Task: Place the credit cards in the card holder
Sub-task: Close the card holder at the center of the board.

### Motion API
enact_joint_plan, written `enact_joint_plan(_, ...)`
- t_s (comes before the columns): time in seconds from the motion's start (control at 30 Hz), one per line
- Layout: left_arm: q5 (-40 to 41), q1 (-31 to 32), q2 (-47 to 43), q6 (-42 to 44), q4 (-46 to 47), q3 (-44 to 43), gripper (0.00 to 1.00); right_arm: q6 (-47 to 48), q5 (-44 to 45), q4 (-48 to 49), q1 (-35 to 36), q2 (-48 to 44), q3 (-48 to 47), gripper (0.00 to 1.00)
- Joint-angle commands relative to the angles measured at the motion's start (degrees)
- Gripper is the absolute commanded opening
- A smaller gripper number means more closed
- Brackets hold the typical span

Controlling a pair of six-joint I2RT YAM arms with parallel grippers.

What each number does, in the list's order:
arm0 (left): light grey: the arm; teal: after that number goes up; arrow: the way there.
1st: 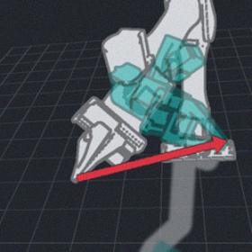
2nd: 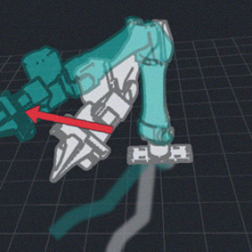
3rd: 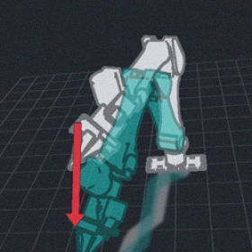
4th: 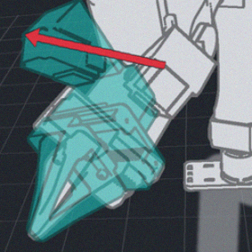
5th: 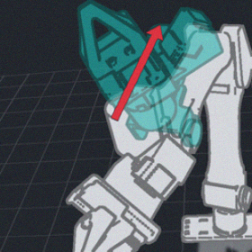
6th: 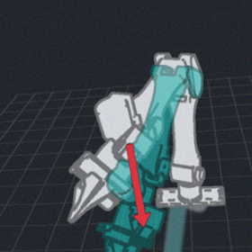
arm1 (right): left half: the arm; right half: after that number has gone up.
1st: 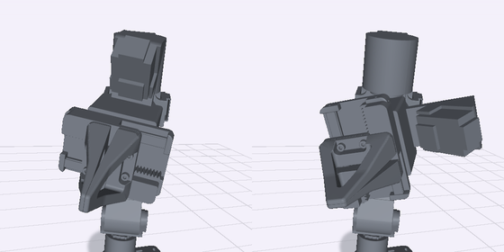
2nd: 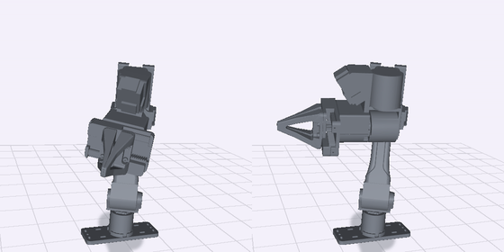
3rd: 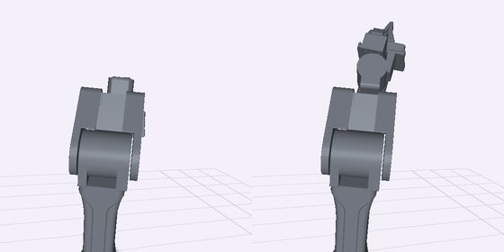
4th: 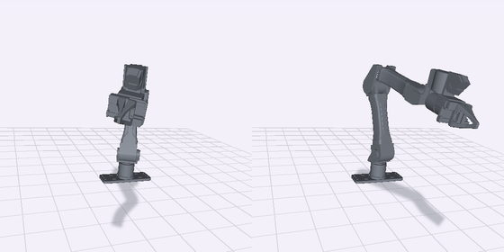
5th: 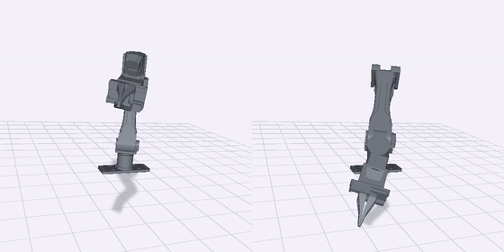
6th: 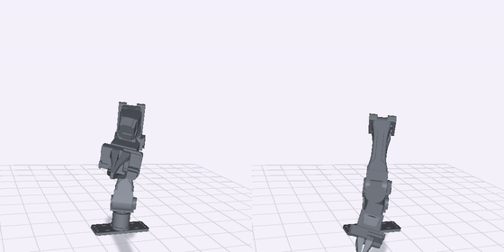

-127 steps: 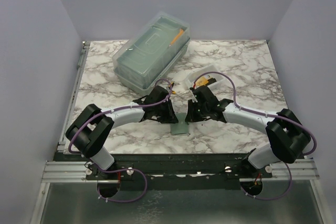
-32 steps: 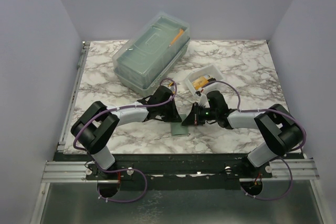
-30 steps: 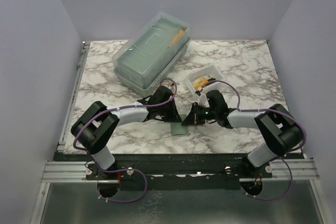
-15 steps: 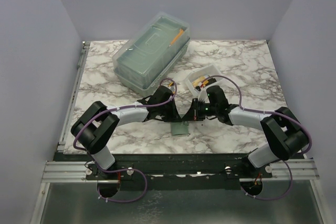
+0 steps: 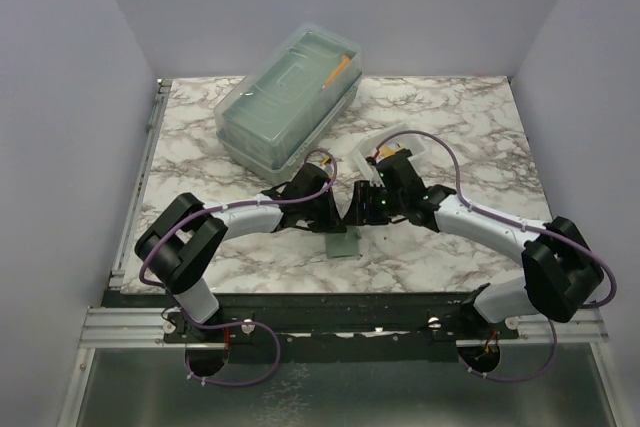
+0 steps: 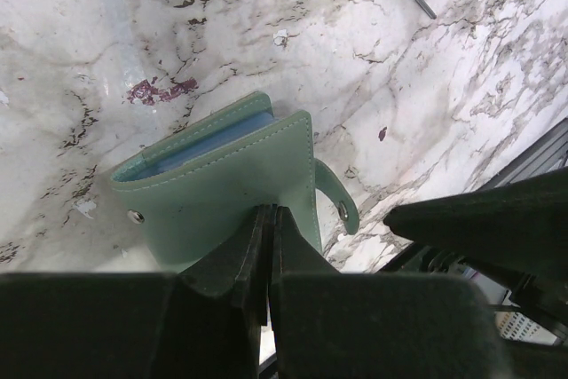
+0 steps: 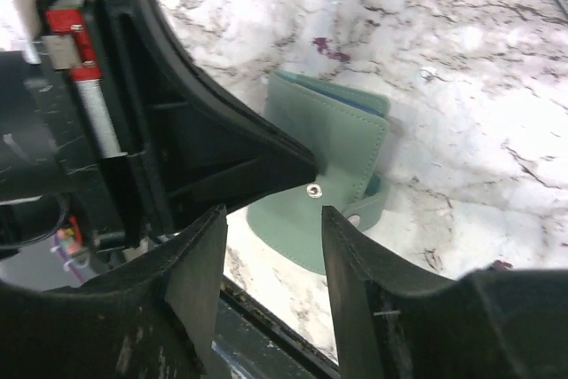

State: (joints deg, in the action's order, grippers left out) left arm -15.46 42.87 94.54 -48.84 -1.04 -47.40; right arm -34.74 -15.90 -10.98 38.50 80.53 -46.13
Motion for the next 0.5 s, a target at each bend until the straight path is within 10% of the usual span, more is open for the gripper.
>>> enact_joint_plan(0.0,2.19,0.41,0.50,1.43,-3.18,1.48,0.02,-0.73,9.99,-9.08,2.06,1.79,-2.05,0.52)
enact_joint_plan(0.47,1.89,0.43,0.93,1.47,-3.18,1.00,0.02,-0.59,9.84,-10.11,2.84,5.64,-4.41,0.36)
